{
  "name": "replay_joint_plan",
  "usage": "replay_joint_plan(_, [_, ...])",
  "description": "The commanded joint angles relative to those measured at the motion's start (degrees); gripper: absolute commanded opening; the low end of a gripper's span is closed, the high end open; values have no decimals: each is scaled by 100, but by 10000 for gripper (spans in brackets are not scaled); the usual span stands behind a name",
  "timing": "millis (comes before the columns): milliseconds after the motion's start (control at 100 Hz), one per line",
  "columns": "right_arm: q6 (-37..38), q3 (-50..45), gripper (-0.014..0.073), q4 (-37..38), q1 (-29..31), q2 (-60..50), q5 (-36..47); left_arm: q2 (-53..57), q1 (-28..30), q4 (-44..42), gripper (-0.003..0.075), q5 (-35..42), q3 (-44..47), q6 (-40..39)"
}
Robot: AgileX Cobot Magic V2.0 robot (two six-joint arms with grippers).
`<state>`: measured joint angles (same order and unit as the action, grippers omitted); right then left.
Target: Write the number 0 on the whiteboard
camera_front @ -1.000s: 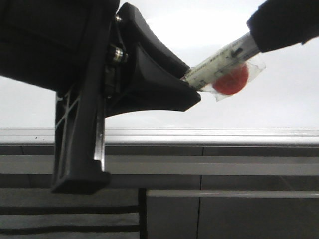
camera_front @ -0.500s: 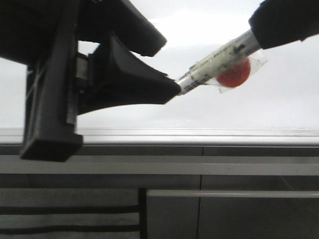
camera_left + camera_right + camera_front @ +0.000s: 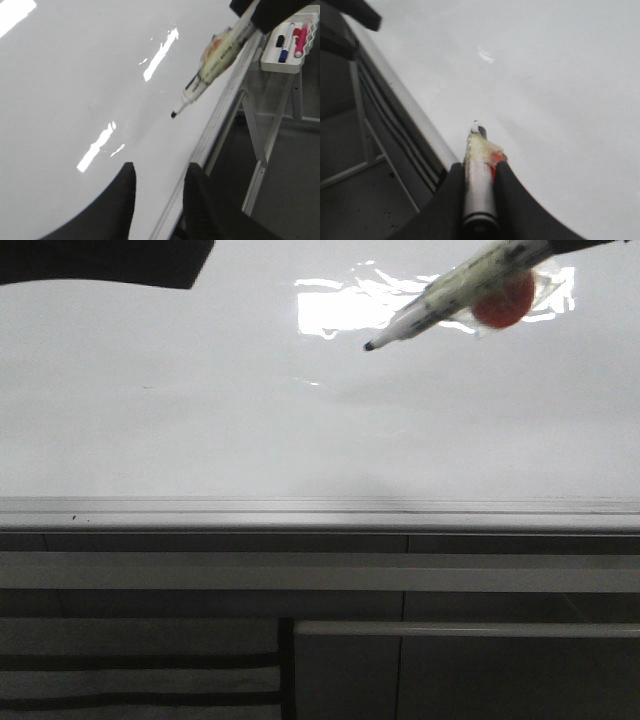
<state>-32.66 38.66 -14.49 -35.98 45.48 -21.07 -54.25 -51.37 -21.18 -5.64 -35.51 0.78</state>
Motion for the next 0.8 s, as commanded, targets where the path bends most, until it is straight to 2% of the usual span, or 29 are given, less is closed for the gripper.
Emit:
replay_joint_plan(0, [100, 201, -65, 25, 447, -59, 564, 108, 187, 306, 185, 319, -143, -78])
replay_joint_plan(160, [90, 201, -69, 28, 842, -175, 627, 108, 531, 524, 185, 371, -143, -78])
replay_joint_plan(610, [47, 201, -69, 158, 701, -27, 501, 108, 792, 589, 185, 1000, -143, -78])
replay_joint_plan(790, [47, 201, -69, 158, 565, 173, 869, 108, 792, 602, 185, 1024, -143, -78])
